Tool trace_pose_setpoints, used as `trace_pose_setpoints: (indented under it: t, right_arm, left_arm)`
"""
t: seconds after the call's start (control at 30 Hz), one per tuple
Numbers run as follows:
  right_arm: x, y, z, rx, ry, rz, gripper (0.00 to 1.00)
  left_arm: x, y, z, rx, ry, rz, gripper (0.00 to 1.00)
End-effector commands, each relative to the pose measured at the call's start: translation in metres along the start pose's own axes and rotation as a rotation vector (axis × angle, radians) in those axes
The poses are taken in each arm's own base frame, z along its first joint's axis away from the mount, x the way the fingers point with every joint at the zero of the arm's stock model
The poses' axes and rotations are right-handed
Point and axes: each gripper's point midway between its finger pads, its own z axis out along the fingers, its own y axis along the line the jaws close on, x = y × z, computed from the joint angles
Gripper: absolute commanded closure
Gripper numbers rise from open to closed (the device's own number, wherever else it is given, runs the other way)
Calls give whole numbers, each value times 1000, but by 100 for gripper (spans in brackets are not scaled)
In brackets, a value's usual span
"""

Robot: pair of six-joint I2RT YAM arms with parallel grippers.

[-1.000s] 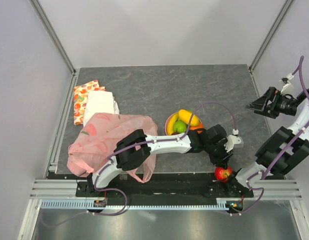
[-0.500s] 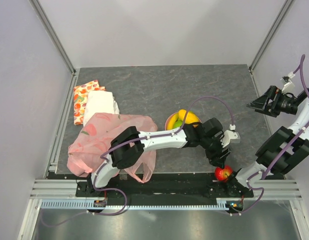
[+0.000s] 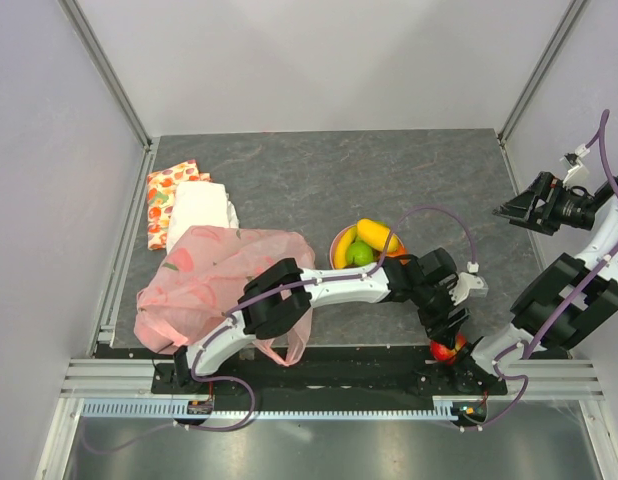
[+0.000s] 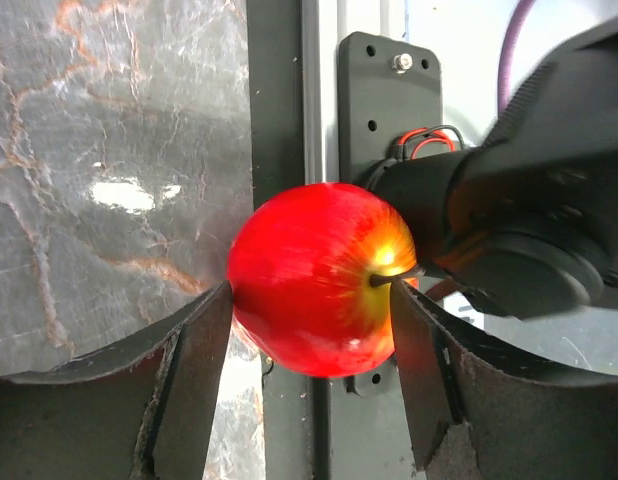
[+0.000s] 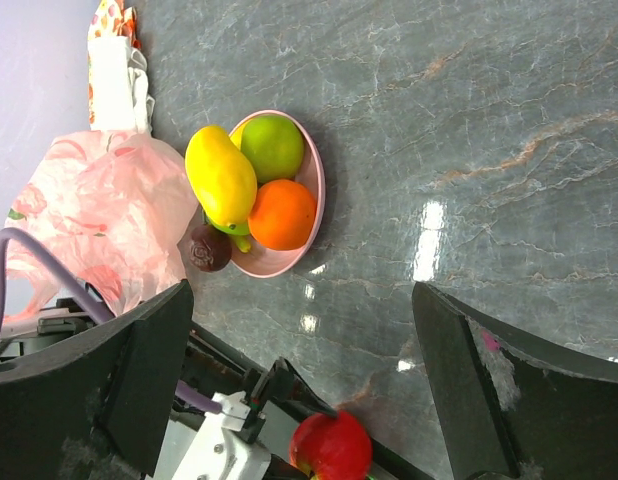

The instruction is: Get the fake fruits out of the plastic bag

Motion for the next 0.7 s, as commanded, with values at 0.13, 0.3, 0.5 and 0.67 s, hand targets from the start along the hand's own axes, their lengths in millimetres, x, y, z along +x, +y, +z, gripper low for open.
trace_pose_setpoints:
  t: [0.13, 0.3, 0.5, 0.67]
  right_arm:
    - [3, 20, -5, -49, 1, 36, 2]
    - [-3, 20, -6, -50, -16, 34, 2]
    - [-7, 19, -6, -48, -25, 30, 2]
    - [-7, 20, -6, -47, -33, 29, 2]
  left_arm:
    - [12, -13, 11, 3, 58, 5, 51]
    - [-6, -16, -14, -7, 14, 29, 98]
    - [-31, -6, -49, -23, -53, 29, 98]
    - [-27, -8, -48, -1, -30, 45, 94]
